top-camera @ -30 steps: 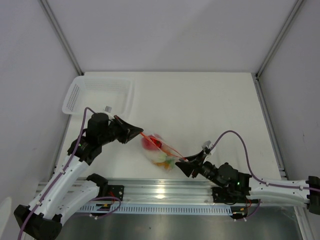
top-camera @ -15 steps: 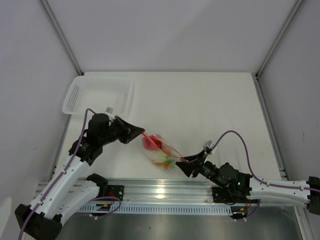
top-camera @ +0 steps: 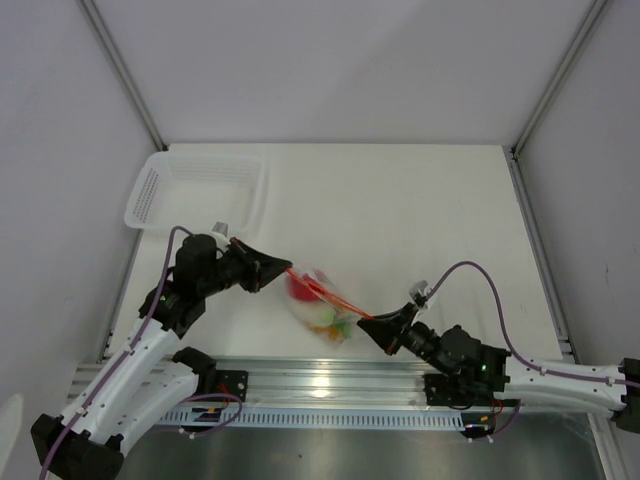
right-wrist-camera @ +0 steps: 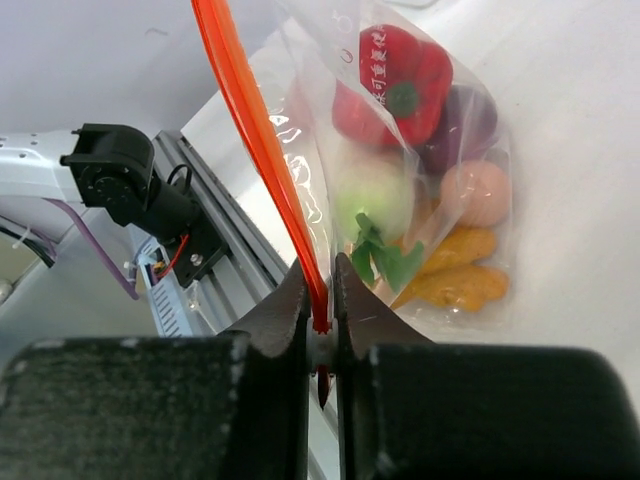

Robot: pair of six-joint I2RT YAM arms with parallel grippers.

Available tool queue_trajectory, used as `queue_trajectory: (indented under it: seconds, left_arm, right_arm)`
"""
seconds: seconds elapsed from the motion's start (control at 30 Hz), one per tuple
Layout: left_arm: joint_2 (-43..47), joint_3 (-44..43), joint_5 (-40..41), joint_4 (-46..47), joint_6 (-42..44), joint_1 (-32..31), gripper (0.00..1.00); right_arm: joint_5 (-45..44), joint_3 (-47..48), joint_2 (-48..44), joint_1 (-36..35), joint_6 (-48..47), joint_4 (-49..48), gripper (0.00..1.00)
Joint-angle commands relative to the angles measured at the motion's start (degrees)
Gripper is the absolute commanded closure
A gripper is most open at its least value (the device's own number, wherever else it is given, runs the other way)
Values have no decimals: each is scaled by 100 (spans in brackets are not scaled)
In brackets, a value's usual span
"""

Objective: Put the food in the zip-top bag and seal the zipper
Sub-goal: Pick up the zipper food storage bag at the center of the board.

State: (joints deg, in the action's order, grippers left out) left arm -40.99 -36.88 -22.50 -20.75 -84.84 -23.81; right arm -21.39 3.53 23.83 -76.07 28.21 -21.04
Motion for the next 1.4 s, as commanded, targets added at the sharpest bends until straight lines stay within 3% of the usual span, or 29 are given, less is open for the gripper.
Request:
queue_trajectory:
  seconds: [0.0,0.13,0.2,0.23,0.27,0.3,0.33,0.37,0.47,0.6,0.67,0.73,0.83,0.87,0.97,1.13,1.37]
  left_arm:
    - [48,-310,62,-121,634,61,99]
    - [21,-328,185,-517,1232,61,99]
    - [30,-319,176,-526,1705,61,95]
    - [47,-346,159,-552,1951,61,86]
    - [82,-476,184,-596,2476,61,70]
    - [117,-547,298,-910,2724,52,39]
    - [196,-583,395,-1035,2988,52,32]
    - [432,-653,561,-1140,3408,52,16]
    - [1046,-794,1070,-1369,3885,52,1]
    - [1725,-689,793,-756,4448,52,1]
    - [1587,-985,520,-684,4808,43,1]
    - [1017,-1310,273,-1190,4906,43,0]
    - [190,-1864,1,-1912,4478,35,1]
    - [40,-1953,-130,-2193,3971,26,1]
    - [-198,-1735,-667,-1891,3124,-141,1]
    - [-93,-1944,-255,-2344,2412,-352,1]
    - [-251,-2928,720,-3619,2296,-370,1]
  right_arm:
    - [-42,525,-81,-57,-130,686,100]
    - [328,1140,340,-48,-394,1311,100]
    - [460,1544,586,-39,-561,1654,100]
    - [486,1693,822,-39,-614,1769,100]
    - [486,1860,929,-39,-667,1909,100]
    - [460,2027,1034,-30,-702,2258,100]
    - [469,2377,1209,-4,-763,2436,100]
    - [530,2546,1290,39,-807,2734,100]
    - [1083,3091,1562,443,-834,3192,100]
    - [1900,3338,1651,1058,-896,3447,100]
    - [2242,3461,1729,1322,-966,3623,100]
    - [2279,3558,1782,1428,-1027,3738,100]
    - [2244,3830,1967,1437,-1177,3914,100]
    - [2235,3944,2011,1437,-1221,3966,100]
    - [2166,4059,2160,1429,-1388,3984,100]
    - [1902,4349,2362,1376,-1529,4002,100]
    - [1392,4472,2503,1218,-1652,4125,100]
